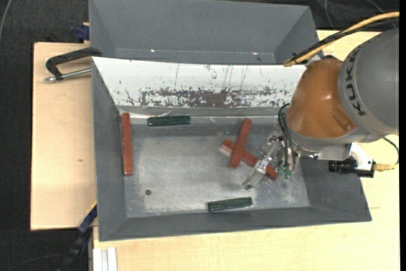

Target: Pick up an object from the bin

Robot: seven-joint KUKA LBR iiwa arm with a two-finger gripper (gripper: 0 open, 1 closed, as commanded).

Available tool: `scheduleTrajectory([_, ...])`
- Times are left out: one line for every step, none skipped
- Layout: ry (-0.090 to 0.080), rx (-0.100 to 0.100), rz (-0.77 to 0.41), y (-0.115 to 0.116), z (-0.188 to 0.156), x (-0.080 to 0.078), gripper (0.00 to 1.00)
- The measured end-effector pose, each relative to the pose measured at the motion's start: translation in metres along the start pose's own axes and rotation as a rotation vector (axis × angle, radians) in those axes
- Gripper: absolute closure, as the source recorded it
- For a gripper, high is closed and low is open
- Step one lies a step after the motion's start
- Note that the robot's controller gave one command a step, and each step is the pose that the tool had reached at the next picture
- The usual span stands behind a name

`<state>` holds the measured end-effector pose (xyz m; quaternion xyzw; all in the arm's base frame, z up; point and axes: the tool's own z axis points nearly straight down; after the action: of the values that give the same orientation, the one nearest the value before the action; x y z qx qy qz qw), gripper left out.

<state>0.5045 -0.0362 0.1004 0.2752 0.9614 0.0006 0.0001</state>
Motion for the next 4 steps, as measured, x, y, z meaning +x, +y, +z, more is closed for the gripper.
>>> scheduleTrajectory([0.004, 0.001, 0.193, 0.005, 0.031, 0.005, 0.00])
scheduleTrajectory([0.001, 0.001, 0.192, 0.005, 0.031, 0.005, 0.00])
scheduleTrajectory([0.001, 0.001, 0.192, 0.005, 0.031, 0.005, 1.00])
scheduleTrajectory([-0.009, -0.005, 0.189, 0.007, -0.071, 0.003, 1.00])
